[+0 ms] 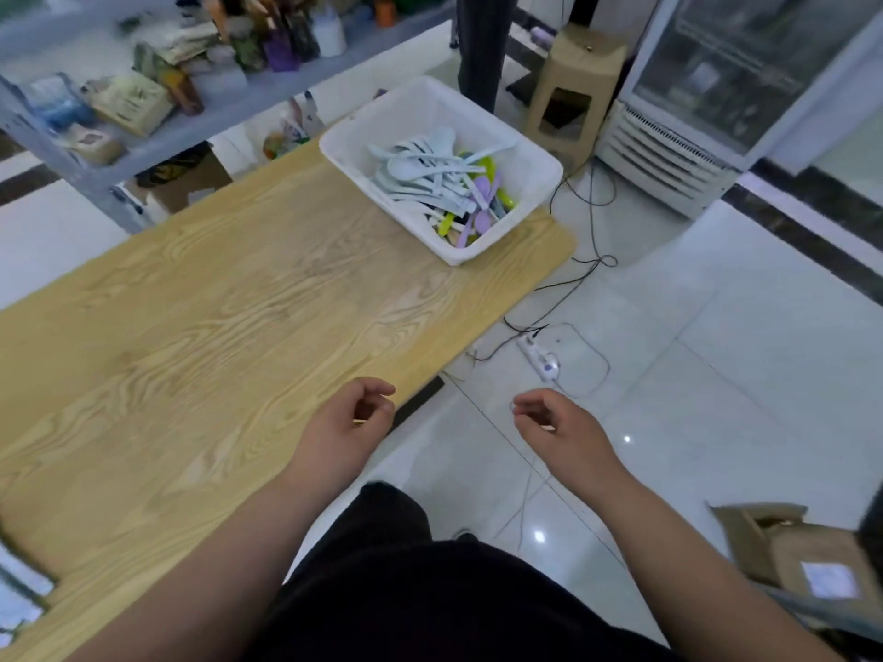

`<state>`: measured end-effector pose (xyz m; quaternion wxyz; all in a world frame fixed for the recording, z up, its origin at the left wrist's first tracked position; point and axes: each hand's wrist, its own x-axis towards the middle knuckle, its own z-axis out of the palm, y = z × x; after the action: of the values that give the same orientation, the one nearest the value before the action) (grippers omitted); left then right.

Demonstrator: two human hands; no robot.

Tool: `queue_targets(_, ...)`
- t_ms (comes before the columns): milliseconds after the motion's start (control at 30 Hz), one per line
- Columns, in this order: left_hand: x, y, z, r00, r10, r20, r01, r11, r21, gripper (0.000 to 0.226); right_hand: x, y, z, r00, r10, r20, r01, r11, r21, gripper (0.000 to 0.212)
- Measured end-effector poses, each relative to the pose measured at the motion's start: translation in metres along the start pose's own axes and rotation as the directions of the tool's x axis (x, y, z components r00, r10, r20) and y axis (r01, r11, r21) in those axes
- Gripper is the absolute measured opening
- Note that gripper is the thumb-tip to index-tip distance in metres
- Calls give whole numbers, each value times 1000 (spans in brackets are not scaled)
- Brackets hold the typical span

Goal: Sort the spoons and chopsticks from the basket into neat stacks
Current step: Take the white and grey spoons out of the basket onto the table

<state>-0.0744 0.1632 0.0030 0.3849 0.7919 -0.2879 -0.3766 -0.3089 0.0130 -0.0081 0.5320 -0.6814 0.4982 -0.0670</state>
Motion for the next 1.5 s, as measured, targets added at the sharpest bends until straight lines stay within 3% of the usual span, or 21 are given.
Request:
queue_targets(367,119,49,32,988,-27,152,27,1000,-2,18,125,-35,-79,996,-20,-89,13,997,-81,14)
queue_targets(500,176,90,40,988,22,155,-28,999,32,17,153,-35,-94,997,15,-72,-19,998,-58,17)
queue_targets(733,257,146,56,1000,-14,-10,13,999,-53,17,224,-38,-131,992,-15,126,31,992,-123,18)
queue_targets(967,280,164,76,955,-199,-220,170,974,-147,19,359,-103,-165,902,-178,394,263,950,-171,15)
queue_targets(1200,277,171,120,850,-356,-388,258,924,-283,20,456,-167,-138,728,-330,601,540,816,-206,13)
queue_targets(1333,271,175,143,848,-360,-388,251,919,-304,22,493,-185,-108,706,-373,602,645,690,-329,24)
queue_targets(1500,290,174,137,841,-368,-396,253,916,-311,19,520,-197,-80,726,-299,620,672,501,-546,59)
